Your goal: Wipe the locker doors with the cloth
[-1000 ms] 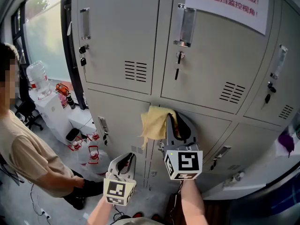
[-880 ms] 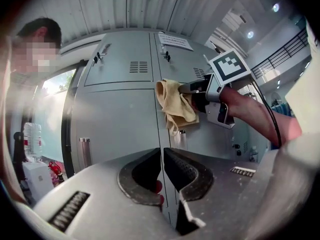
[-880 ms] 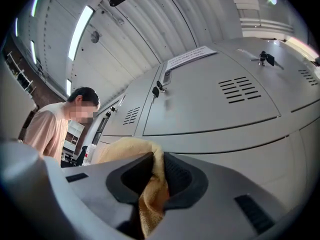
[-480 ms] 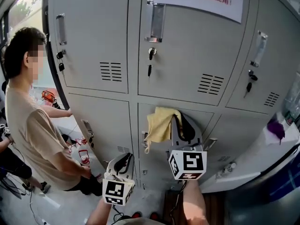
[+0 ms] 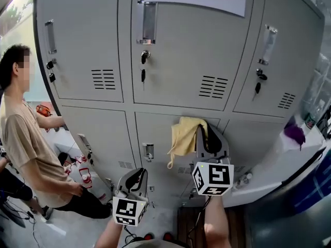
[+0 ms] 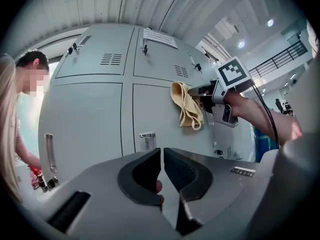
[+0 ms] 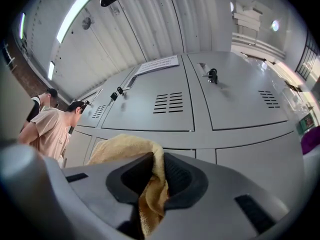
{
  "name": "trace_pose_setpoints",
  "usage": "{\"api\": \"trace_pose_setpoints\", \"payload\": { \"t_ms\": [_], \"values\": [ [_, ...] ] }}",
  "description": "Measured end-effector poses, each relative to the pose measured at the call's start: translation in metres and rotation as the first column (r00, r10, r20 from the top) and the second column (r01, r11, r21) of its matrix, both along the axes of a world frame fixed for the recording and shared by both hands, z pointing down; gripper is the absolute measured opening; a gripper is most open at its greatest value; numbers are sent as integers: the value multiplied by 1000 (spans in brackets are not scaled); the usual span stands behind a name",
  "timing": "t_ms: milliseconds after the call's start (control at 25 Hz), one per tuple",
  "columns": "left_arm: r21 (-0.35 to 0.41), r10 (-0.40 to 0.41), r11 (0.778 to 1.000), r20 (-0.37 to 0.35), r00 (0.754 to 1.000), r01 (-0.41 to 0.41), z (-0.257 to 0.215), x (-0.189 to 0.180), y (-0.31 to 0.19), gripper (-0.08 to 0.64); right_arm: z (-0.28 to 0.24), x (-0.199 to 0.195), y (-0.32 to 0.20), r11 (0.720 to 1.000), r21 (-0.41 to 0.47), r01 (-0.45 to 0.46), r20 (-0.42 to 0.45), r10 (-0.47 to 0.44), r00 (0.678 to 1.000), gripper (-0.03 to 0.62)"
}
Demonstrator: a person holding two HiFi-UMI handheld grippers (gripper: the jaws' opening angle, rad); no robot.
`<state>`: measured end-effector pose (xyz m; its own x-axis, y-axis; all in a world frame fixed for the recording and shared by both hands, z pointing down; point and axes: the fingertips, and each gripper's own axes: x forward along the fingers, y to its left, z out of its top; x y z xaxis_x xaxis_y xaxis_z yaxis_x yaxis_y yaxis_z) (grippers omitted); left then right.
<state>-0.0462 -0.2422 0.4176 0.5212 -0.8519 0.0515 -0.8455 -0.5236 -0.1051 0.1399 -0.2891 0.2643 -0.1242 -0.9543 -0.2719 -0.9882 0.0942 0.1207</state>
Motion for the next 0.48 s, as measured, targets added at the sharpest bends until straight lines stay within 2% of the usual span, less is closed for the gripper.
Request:
{"api": "trace_pose_setpoints", "payload": {
  "t_ms": [480],
  "values": [
    [11, 42, 999, -1, 999, -42, -2, 28, 3, 40, 3, 57, 12, 996, -8, -90, 31, 90, 995, 74]
  ]
}}
